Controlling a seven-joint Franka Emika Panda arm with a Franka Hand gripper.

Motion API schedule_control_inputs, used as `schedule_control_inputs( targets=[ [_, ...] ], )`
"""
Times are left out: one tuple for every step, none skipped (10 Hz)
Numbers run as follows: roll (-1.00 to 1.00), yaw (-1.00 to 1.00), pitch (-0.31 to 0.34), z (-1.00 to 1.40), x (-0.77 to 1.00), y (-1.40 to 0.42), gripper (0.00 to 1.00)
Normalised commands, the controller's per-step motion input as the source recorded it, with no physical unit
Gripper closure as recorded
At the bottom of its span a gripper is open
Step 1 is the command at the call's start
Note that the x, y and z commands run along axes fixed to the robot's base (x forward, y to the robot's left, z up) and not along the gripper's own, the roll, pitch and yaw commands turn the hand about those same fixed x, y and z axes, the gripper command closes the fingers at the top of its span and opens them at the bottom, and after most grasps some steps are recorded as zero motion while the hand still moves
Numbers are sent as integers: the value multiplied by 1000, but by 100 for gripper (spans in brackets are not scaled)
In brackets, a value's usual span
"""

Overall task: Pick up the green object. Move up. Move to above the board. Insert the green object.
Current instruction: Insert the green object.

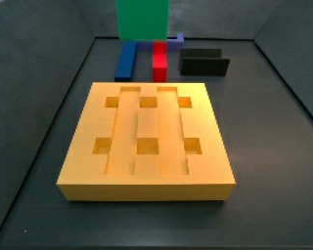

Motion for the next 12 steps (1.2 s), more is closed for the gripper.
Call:
schedule_control_inputs(
  targets=[
    [53, -23, -111, -1000, 177, -146, 100],
    [79, 0, -93, -889, 0, 0, 100],
    [0, 0, -27, -923, 0, 31, 100],
    [0, 0, -50, -911, 0, 0, 100],
    [0, 0, -69, -840, 0, 3, 100],
    [11, 0, -47, -760, 0, 20, 100],
    [53, 0, 0, -591, 0, 40, 100],
    [74, 0, 0, -483, -46, 80, 100],
    [80, 0, 0, -471, -103, 60, 100],
    [54, 0, 0, -480, -140, 43, 100],
    [0, 0, -3, -360, -117, 0, 100],
    [0, 20, -10, -323, -69, 0, 100]
  ],
)
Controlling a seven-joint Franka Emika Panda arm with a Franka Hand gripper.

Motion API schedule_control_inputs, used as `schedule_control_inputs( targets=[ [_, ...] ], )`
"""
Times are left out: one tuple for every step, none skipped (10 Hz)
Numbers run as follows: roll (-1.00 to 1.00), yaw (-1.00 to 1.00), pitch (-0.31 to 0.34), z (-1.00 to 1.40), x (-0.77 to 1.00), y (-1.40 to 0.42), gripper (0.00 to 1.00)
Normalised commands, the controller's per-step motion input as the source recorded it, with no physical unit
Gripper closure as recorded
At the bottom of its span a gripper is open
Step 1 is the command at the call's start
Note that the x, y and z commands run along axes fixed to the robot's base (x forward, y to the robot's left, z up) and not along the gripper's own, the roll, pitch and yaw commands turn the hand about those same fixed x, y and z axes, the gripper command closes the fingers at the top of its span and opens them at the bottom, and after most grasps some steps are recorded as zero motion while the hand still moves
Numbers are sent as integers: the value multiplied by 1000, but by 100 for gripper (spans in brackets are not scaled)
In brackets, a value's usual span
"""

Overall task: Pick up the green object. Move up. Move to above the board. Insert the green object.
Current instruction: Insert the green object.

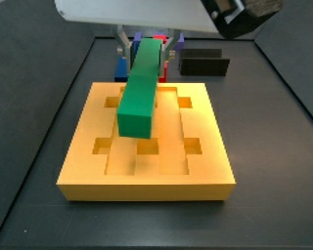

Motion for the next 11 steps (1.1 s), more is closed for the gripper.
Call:
schedule_control_inputs(
  targets=[
    [0, 23, -7, -306, -57, 0, 100],
    [0, 9, -4, -286, -74, 0, 100],
    [0, 0, 0, -254, -97, 0, 100],
    [0, 0, 0, -274, -109, 0, 100],
    [0, 0, 0, -283, -123, 0, 100],
    [0, 0, 0, -211, -71, 0, 100],
    [70, 97, 0, 0, -46, -137, 100],
    [283, 57, 20, -6, 0, -263, 100],
    [171, 3, 0, -214, 0, -117, 100],
    [299, 214, 3, -203, 0, -157, 100],
    [423, 409, -3, -237, 0, -280, 100]
  ],
)
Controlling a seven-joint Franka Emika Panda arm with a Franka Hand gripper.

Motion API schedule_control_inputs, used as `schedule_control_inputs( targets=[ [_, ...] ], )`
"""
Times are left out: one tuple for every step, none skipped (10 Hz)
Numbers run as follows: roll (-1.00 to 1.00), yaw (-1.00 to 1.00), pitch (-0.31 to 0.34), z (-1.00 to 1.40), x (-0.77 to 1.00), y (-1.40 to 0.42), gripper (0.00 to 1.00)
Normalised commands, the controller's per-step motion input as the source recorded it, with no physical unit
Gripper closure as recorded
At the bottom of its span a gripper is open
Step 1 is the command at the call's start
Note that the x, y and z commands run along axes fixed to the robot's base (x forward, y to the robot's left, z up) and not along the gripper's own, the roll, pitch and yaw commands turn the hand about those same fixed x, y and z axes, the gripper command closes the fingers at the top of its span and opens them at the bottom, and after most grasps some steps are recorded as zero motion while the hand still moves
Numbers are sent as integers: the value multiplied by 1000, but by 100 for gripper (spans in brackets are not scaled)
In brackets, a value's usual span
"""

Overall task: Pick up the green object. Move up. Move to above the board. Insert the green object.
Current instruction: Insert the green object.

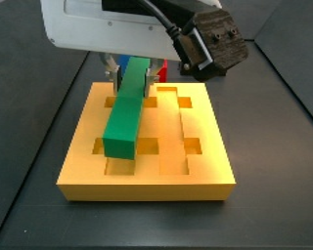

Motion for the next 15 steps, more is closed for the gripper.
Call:
schedule_control_inputs(
  targets=[
    [250, 326, -67, -226, 49, -109, 100],
    [139, 197, -183, -229, 0, -43, 100],
    [187, 17, -234, -160, -29, -94, 100],
    [39, 0, -234, -123, -43, 0, 100],
    [-24, -54, -267, -86, -51, 0, 100],
    [-101, -103, -330, -89, -69, 0, 100],
    [-134, -103, -429, -126, -149, 0, 100],
    [-91, -71, -403, -97, -160, 0, 100],
    [13, 0, -246, 0, -123, 0, 100],
    [59, 0, -206, 0, -163, 0, 100],
    [126, 126, -140, -3, -103, 0, 100],
    [241, 260, -106, -51, -17, 0, 100],
    [244, 249, -97, -97, 0, 0, 100],
    [181, 154, -81, -140, 0, 0, 100],
    [183, 0, -21, -163, 0, 0, 100]
  ],
)
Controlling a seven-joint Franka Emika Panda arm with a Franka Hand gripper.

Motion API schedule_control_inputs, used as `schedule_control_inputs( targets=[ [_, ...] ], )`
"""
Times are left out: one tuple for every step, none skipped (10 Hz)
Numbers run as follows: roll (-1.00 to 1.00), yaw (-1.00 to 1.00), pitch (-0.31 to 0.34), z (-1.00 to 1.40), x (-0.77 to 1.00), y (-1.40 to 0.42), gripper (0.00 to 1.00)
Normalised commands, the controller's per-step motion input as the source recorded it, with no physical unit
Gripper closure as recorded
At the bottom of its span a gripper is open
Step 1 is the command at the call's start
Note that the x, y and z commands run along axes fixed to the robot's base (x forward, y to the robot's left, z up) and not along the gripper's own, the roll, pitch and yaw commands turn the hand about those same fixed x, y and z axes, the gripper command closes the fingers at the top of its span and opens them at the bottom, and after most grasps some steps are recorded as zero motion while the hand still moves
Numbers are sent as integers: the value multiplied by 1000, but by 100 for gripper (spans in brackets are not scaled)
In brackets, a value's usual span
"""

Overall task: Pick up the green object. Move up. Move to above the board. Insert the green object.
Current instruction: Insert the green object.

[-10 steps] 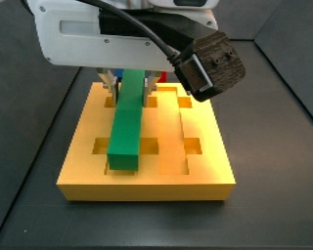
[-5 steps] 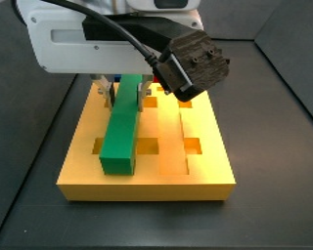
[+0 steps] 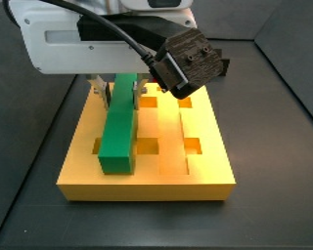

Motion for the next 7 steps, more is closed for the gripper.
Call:
schedule_control_inputs(
  targets=[
    [134, -6, -4, -191, 0, 0, 100],
    [117, -43, -1, -189, 34, 0, 100],
    [83, -63, -10, -203, 160, -9, 100],
    [106, -89, 0, -197, 206, -6, 100],
    [106, -34, 0, -223, 200, 0, 100],
    [129, 0, 0, -234, 240, 0, 100],
    [84, -40, 0, -234, 80, 0, 100]
  ],
)
